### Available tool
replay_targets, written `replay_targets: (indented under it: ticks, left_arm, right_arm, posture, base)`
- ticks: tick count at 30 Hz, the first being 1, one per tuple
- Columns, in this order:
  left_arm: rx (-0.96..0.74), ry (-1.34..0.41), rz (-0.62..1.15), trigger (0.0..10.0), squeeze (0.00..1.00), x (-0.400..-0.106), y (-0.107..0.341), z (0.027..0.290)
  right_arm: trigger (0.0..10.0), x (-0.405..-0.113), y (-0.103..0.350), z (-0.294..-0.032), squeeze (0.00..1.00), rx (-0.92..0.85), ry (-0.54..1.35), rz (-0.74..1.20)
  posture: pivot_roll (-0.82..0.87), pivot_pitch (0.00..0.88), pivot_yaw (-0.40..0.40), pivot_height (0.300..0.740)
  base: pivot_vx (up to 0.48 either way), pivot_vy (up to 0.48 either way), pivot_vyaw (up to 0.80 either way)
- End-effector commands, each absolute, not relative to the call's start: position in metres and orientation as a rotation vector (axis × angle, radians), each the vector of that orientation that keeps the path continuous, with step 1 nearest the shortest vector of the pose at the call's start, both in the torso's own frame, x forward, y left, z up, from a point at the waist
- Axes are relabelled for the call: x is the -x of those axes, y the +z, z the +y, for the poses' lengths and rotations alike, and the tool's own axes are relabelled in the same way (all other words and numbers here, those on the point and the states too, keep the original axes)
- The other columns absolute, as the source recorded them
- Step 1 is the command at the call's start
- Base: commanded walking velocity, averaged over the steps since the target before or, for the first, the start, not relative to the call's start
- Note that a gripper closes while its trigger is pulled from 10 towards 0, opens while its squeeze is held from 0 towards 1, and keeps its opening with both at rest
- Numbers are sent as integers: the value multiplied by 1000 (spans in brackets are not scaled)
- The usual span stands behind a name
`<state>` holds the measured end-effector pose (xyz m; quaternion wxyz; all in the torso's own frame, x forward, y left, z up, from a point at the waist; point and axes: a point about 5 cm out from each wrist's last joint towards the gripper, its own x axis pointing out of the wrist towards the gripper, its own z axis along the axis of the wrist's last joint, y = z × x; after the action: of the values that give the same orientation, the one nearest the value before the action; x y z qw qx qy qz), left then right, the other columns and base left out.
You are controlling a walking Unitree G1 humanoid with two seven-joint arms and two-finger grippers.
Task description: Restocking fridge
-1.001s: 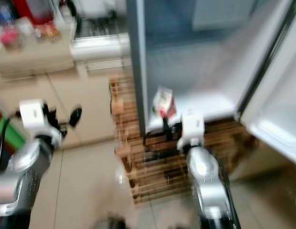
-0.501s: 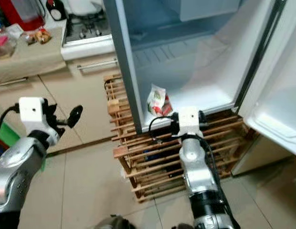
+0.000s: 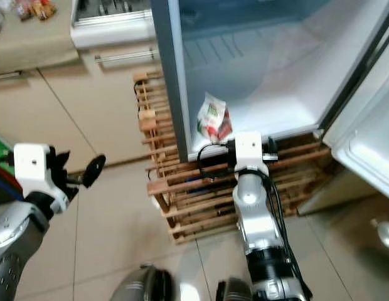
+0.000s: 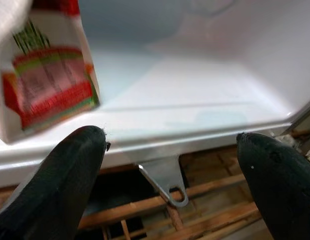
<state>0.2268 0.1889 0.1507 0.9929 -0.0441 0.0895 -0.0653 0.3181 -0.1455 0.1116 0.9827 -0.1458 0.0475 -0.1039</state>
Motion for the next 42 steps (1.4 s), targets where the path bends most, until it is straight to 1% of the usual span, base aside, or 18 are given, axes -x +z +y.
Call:
replay_targets:
  ticks: [1,11,22,27,28,32,42]
  left_arm:
    - [84,-120,189,10000,0,-222,153,189]
    - [85,-95,195,10000,0,-214,156,189]
    - [96,-67,188,10000,0,-210,157,186]
    - [100,-62,187,10000,0,-209,157,186]
    - [105,-59,185,10000,0,-210,157,184]
    - [115,-56,184,10000,0,-210,156,181]
    - [132,-47,189,10000,0,-210,153,179]
  right_arm:
    - [10000,-321,115,-141,43,307,-190,99]
    - [10000,-342,118,-137,51,355,-163,107]
    - [10000,-358,133,-117,51,342,-96,49]
    - [10000,-361,139,-110,51,330,-70,20]
    - [10000,-363,146,-103,55,333,-49,-10]
    - [10000,-365,144,-95,51,328,-13,-9]
    - [10000,-370,146,-90,55,344,29,-23]
  posture:
    - [64,276,40,711]
    - [89,281,13,711]
    - [94,268,-19,711]
    - [93,265,-24,711]
    - [90,264,-30,711]
    - [89,264,-40,711]
    - [81,256,-49,711]
  base:
    - [0,0,0]
    - [0,0,0]
    - [0,0,0]
    - [0,0,0]
    - [0,0,0]
    - [0,0,0]
    - [0,0,0]
